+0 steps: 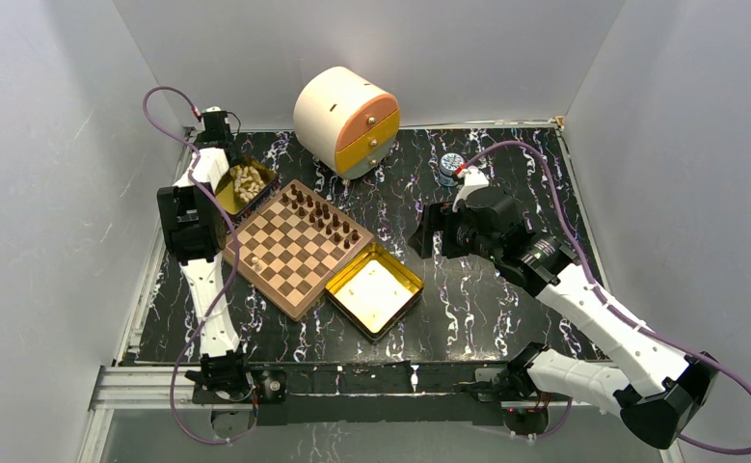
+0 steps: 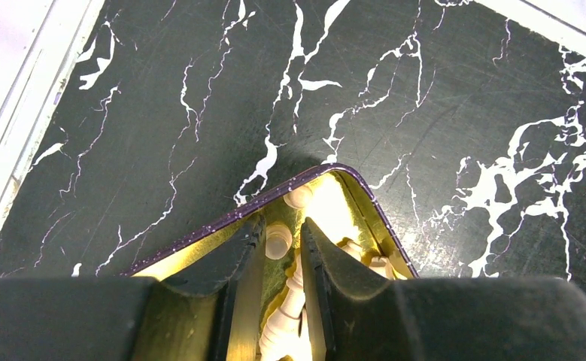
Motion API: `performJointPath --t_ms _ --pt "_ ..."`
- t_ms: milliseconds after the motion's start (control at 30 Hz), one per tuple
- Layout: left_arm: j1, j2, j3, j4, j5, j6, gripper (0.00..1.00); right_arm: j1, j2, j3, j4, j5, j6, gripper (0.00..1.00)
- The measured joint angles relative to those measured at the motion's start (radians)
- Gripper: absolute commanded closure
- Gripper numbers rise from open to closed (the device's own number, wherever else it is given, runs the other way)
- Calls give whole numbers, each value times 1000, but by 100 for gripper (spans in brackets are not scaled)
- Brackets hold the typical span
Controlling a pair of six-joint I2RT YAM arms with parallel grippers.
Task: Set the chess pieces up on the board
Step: Pick up the chess piece from the storage box.
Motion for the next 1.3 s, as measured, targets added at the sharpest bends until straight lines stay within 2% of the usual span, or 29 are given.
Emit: performJointPath --t_ms 200,500,733,1100,1300 --pt "1 1 0 4 0 0 81 0 8 0 1 0 -7 7" --pt "3 19 0 2 0 0 78 0 10 0 4 1 -13 7" --pt "3 32 0 1 1 0 89 0 10 0 14 8 -14 7" --pt "4 23 0 -13 5 1 87 0 5 0 20 11 -14 8" --pt "4 -3 19 -35 10 5 87 0 -50 -21 19 10 -13 8"
